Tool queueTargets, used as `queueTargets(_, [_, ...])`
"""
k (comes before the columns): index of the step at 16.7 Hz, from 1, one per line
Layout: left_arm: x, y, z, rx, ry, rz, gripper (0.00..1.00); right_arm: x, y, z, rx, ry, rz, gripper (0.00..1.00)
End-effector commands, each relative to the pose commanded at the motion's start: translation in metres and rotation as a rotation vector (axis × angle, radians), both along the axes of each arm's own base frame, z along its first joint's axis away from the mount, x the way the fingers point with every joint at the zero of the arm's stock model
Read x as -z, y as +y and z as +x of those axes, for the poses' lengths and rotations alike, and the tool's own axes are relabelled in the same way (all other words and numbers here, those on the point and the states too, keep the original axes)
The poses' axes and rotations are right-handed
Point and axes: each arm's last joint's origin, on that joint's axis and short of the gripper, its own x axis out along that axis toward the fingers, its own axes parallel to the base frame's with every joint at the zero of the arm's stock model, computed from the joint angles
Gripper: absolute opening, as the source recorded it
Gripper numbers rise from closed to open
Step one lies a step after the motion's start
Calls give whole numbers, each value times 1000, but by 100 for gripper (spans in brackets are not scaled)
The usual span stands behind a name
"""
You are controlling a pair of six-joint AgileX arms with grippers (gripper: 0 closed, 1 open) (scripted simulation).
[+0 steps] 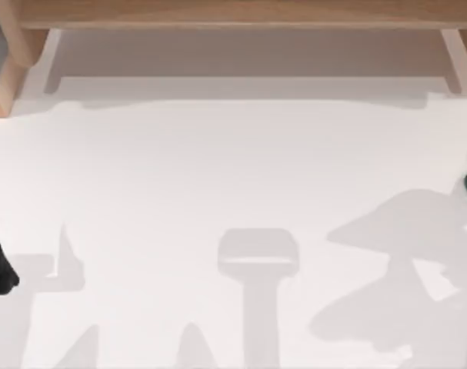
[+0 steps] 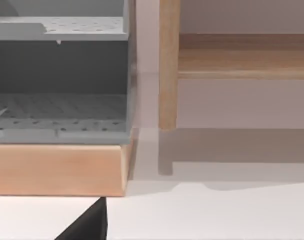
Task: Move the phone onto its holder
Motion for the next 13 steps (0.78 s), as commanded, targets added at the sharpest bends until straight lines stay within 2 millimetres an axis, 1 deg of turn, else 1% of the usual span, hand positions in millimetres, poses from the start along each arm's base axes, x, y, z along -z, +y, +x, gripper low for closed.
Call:
queueTargets(3, [0,0,0,0,0,0,100,19,15,14,-45,57,58,0])
queueTargets(5, [0,0,0,0,0,0,100,27,24,25,-74,82,98,0])
queueTargets(8, [0,0,0,0,0,0,100,35,27,40,-92,104,139,0])
queueTargets(13, [0,0,0,0,0,0,100,36,28,41,-94,105,143,0])
